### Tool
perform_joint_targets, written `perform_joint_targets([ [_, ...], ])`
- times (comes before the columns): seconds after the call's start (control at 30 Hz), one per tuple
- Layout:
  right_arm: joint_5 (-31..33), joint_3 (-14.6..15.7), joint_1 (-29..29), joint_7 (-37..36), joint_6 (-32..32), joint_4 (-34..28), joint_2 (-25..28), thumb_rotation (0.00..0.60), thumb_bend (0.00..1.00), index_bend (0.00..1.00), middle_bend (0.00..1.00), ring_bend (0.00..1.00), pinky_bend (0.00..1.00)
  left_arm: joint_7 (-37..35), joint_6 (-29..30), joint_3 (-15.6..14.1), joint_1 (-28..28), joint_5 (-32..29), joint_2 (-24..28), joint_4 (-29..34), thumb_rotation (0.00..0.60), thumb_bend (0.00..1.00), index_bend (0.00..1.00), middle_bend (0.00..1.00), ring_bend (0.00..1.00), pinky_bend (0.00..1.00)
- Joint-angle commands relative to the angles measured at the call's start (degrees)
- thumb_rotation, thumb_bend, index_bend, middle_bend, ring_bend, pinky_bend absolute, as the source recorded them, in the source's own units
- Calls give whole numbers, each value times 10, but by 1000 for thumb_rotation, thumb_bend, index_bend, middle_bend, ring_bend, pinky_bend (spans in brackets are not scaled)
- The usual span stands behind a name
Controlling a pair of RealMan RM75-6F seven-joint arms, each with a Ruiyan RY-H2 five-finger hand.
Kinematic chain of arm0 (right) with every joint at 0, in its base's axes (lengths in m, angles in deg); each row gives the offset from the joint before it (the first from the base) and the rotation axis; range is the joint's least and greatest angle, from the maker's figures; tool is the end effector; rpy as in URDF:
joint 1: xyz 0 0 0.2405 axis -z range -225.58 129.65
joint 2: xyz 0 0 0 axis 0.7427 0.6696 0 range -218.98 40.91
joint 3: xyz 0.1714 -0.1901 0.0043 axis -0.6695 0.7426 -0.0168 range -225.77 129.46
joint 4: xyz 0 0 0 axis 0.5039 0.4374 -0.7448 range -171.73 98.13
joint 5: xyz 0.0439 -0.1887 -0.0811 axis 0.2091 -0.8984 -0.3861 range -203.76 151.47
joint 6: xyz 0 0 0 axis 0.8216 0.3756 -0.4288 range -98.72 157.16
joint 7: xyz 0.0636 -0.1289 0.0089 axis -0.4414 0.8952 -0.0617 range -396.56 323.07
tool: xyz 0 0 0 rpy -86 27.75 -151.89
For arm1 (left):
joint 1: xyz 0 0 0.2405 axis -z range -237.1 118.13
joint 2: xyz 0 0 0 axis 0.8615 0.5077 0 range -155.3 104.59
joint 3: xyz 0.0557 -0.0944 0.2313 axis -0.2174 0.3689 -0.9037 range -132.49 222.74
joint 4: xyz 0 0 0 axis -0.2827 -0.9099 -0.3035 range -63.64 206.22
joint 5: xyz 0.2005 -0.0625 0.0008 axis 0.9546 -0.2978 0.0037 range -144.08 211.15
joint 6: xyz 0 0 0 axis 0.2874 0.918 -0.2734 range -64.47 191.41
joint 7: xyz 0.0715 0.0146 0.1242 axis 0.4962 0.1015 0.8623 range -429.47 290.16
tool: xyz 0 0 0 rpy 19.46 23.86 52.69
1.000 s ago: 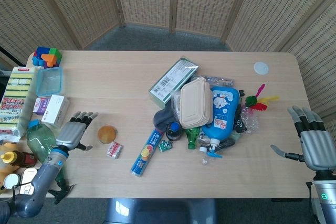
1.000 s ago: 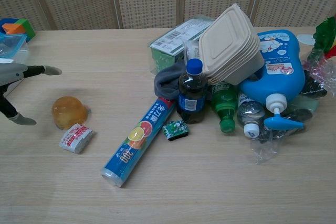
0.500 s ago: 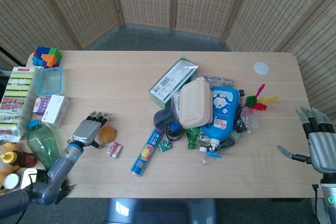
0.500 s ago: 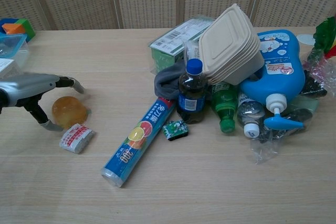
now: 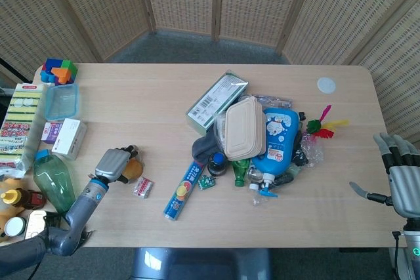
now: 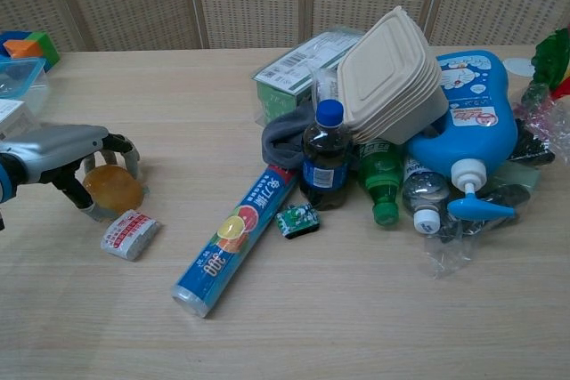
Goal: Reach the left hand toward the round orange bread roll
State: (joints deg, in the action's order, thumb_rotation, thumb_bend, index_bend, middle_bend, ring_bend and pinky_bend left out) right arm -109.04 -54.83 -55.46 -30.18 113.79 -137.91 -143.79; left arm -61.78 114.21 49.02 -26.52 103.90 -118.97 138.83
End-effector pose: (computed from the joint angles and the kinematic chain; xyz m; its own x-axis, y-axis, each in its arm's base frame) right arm -0.2819 -0.2058 0.2061 0.4955 0.0737 0.8655 -0.8674 -0.0112 0.4975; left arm -0.2592 0.3146 -0.0408 0.4590 0.3994 0.7936 0.8878 -0.2394 -0.3930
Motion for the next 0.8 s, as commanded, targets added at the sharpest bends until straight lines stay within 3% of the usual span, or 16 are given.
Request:
perform_joint_targets([
  [0.03,0,-1,-1,2,-2,-2,1,349,145,0,0,0,0,-7,10,1,-4,4,-9,-10,600,319,523,284,358,508],
  [0.23,1,-3,-3,5,-4,-4,1,355,145,0,0,0,0,-24,29,9,-8,13,-29,-34,600,388,628,460,502,665],
  [0.43,2,-3,-3,6,-4,-5,2,358,146,0,0,0,0,-40,30,13,-6,21,-30,-42,600,425,682,547,554,719],
  [0.63,2,-4,-3,4,-5,-4,2,355,145,0,0,0,0,-47,41,23,-4,27,-15,-30,600,426,698,571,564,726],
  [0.8,1,-5,-5,2,-8,-1,0,358,146,0,0,0,0,-54,42,42,5,27,33,27,600,425,697,570,564,725],
])
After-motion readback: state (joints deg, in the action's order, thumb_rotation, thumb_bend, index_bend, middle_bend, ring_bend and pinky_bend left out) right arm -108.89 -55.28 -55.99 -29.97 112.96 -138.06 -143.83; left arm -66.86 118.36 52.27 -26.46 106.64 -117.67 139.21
